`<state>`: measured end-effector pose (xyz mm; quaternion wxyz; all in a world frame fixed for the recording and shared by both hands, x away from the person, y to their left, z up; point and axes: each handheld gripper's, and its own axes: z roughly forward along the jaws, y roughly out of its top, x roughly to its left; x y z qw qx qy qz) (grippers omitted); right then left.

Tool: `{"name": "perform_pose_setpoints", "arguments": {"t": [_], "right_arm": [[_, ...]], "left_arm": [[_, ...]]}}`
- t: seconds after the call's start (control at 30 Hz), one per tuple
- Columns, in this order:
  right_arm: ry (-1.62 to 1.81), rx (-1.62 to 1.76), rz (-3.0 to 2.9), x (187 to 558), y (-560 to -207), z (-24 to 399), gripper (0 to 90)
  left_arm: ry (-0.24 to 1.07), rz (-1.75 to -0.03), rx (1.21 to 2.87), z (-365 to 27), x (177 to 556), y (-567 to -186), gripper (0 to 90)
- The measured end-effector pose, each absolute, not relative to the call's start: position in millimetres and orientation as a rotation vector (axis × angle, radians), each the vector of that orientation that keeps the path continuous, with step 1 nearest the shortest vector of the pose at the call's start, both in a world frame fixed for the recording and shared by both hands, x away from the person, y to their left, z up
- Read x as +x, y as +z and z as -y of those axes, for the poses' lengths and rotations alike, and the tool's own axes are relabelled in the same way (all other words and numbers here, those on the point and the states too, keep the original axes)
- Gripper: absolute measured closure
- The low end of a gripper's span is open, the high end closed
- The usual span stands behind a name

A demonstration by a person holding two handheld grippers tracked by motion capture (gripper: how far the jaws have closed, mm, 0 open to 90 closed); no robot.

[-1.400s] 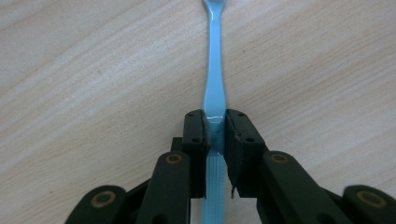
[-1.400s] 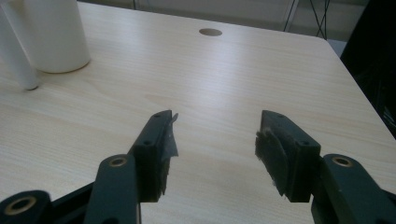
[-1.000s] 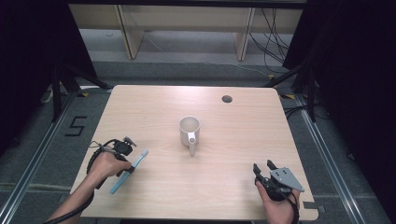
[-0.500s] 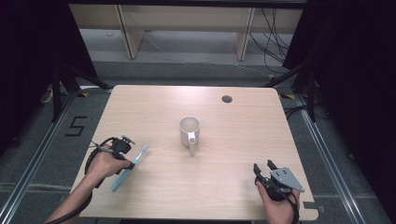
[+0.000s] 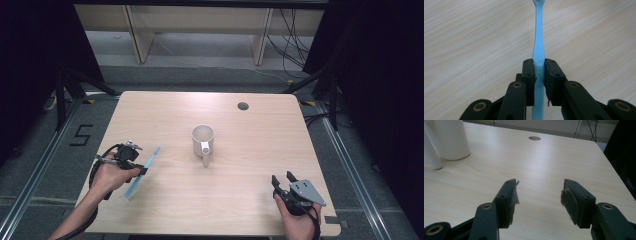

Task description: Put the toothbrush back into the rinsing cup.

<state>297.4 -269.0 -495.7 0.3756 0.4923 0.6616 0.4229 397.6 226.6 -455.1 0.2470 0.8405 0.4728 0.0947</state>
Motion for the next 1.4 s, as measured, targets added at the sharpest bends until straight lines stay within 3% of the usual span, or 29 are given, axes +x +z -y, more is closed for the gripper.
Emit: {"name": "perform_pose_setpoints", "arguments": {"t": [0.93,1.4], "right_arm": [[1.085,1.278,-1.680,296,-494,270,46.0],[1.086,1.287,-1.678,295,-495,269,46.0]], "left_arm": [[0.521,-1.128,1.870,-228,385,-450,78.2],[0.569,-1.027,1.799,-221,382,-446,78.2]]}}
